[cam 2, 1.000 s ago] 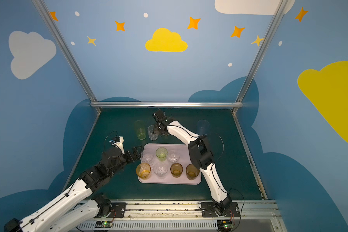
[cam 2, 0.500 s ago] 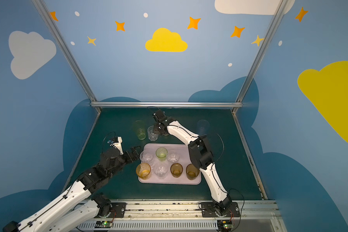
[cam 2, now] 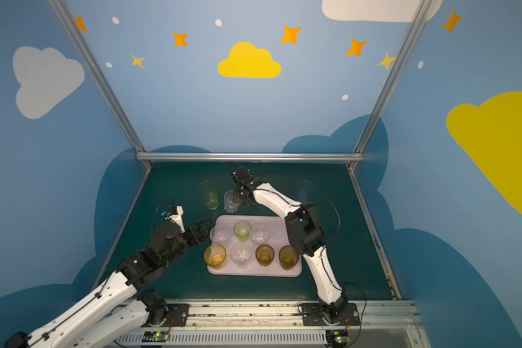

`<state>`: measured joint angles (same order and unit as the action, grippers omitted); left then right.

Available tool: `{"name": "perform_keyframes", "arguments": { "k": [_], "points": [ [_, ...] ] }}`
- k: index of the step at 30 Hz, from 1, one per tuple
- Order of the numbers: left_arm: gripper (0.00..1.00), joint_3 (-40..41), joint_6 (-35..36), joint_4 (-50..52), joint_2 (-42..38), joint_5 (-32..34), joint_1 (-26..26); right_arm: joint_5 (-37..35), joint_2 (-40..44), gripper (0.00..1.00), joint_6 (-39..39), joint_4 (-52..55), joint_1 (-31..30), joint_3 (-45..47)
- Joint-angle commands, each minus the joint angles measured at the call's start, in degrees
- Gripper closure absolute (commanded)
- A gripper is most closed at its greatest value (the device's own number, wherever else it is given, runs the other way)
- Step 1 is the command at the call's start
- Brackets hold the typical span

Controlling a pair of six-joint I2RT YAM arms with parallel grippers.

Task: Place the glasses into the tray
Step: Pick up the glass from the top-center of the table.

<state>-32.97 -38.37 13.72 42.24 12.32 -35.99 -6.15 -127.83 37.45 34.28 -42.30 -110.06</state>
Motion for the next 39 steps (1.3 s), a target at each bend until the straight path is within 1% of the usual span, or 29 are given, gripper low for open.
{"name": "perform_keyframes", "arguments": {
  "k": [1,8,14,18,23,29,39],
  "points": [
    [0.00,0.6,-0.1,0.2,-0.4,0.2,0.3,-0.8,4.4,1.00,-0.2,-0.2,-0.9,1.2],
    [0.00,0.2,-0.7,1.2,-1.0,-0.5,0.3,-1.6,7.8,1.00,-0.4,-0.8,-1.8,3.4],
    [0.00,0.2,-1.2,1.5,-2.1,-0.6,0.3,-1.2,11.5,1.00,-0.2,-2.8,-2.4,7.3],
    [0.00,0.0,-1.6,1.7,-2.3,-1.0,0.2,-2.3,13.9,1.00,-0.5,-2.9,-3.0,9.3],
    [0.00,0.3,-1.9,1.0,-1.8,-0.8,0.3,-3.4,17.0,1.00,-0.7,-4.1,-3.2,12.6],
    [0.00,-2.1,-1.5,2.8,-0.7,-1.2,0.3,-4.0,21.0,1.00,-1.3,-4.9,-4.0,16.5],
    [0.00,-3.3,-3.1,1.9,0.1,-5.3,0.3,-8.0,30.2,1.00,-2.5,-5.6,-4.7,25.2]
  ]
}}
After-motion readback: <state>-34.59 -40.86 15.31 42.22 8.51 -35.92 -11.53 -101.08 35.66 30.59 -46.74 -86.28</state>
